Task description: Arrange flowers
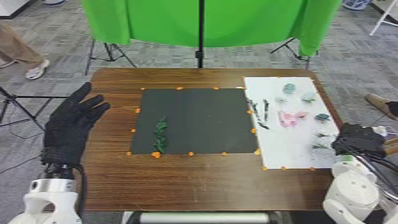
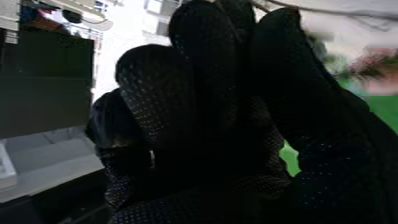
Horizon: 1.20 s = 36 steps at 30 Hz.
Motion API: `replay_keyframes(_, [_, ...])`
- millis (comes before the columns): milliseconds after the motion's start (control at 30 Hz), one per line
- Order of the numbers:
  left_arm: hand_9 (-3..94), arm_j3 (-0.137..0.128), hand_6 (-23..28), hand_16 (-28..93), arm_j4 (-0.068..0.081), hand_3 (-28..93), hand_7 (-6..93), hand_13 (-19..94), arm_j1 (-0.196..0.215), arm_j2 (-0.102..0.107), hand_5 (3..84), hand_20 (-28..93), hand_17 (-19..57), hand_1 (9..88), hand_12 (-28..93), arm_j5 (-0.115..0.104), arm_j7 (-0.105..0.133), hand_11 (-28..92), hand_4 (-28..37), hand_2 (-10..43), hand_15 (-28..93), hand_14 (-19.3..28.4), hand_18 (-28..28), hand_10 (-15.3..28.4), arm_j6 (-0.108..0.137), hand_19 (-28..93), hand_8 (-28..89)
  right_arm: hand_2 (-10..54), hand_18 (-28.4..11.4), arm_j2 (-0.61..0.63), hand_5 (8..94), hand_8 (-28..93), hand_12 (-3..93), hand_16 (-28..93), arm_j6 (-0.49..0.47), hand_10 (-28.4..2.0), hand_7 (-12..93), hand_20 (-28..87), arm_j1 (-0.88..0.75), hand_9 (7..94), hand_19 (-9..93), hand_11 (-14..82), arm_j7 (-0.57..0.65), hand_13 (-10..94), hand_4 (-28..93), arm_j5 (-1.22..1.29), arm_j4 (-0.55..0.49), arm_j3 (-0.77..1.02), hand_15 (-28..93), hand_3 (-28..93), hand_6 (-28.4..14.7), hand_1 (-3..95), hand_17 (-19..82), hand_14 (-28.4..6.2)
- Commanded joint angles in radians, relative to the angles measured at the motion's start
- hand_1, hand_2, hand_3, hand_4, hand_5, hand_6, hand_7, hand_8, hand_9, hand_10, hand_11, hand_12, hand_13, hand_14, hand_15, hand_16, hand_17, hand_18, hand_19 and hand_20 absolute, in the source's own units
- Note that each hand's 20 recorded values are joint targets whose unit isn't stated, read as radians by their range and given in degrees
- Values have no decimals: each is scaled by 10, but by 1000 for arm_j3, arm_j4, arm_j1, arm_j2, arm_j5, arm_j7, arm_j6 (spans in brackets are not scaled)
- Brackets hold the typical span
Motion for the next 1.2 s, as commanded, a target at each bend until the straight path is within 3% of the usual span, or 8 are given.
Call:
replay_keyframes(33, [336, -20, 84, -60, -8, 736, 121, 230, 47, 2, 351, 178, -112, 269, 121, -9, 20, 256, -201, 93, 471, 244, 200, 197, 20, 421, -90, -95, -248, -10, 908, 46, 214, 159, 45, -112, 151, 452, 49, 901, 932, 358, -53, 824, -283, -38, -134, 1, 668, 688, -5, 550, 447, -89])
replay_keyframes(300, [336, -48, 85, -60, -24, 737, 119, 230, 83, 12, 352, 178, -112, 269, 121, -20, 36, 256, -200, 93, 472, 244, 200, 197, 42, 420, -90, -95, -249, -137, 915, 56, 208, 167, 39, -121, 156, 495, 305, 910, 932, 366, -164, 833, -283, -42, -234, -242, 678, 704, -11, 550, 462, -90])
replay_keyframes(333, [336, -55, 85, -60, -26, 737, 119, 230, 85, 6, 352, 178, -112, 269, 121, -17, 28, 256, -200, 93, 472, 244, 201, 198, 39, 421, -90, -95, -250, -177, 916, 57, 208, 167, 25, -121, 157, 497, 335, 911, 932, 366, -182, 834, -283, -46, -231, -273, 679, 705, -12, 551, 463, -89])
replay_keyframes(500, [336, -69, 85, -60, -31, 736, 121, 230, 88, -4, 352, 178, -112, 269, 121, -14, 16, 256, -200, 94, 471, 244, 200, 198, 40, 421, -90, -95, -250, -329, 917, 59, 210, 168, 1, -120, 158, 510, 522, 913, 932, 365, -223, 835, -283, -54, -140, -498, 682, 709, -16, 551, 465, -89])
replay_keyframes(700, [336, -58, 86, -60, -26, 735, 120, 230, 68, -2, 352, 179, -112, 270, 121, -8, 6, 257, -200, 94, 472, 244, 200, 196, 29, 421, -90, -95, -250, -432, 917, 63, 212, 170, -42, -123, 160, 518, 644, 916, 932, 368, -233, 837, -283, -64, -3, -676, 687, 713, -17, 551, 466, -91])
replay_keyframes(967, [336, -68, 85, -60, -31, 737, 121, 230, 71, -11, 352, 179, -111, 269, 121, 0, -11, 257, -199, 93, 473, 244, 200, 197, 23, 421, -90, -95, -251, -527, 920, 70, 210, 171, -193, -121, 164, 525, 700, 914, 932, 388, -245, 838, -283, -73, 132, -759, 694, 716, -11, 534, 468, -92])
replay_keyframes(1000, [336, -69, 85, -61, -29, 737, 120, 230, 64, -17, 352, 179, -111, 269, 121, 6, -25, 257, -199, 93, 473, 244, 200, 197, 16, 421, -90, -95, -252, -534, 923, 72, 211, 172, -220, -120, 169, 529, 697, 914, 932, 396, -239, 838, -283, -68, 136, -759, 698, 712, -10, 528, 470, -94])
replay_keyframes(1200, [336, -63, 85, -60, -30, 739, 122, 230, 65, -14, 353, 178, -111, 269, 121, 6, -20, 256, -199, 92, 471, 244, 200, 197, 18, 421, -90, -95, -258, -565, 933, 91, 212, 175, -333, -119, 188, 568, 714, 916, 932, 437, -236, 836, -280, -78, 150, -769, 731, 695, -12, 511, 480, -102])
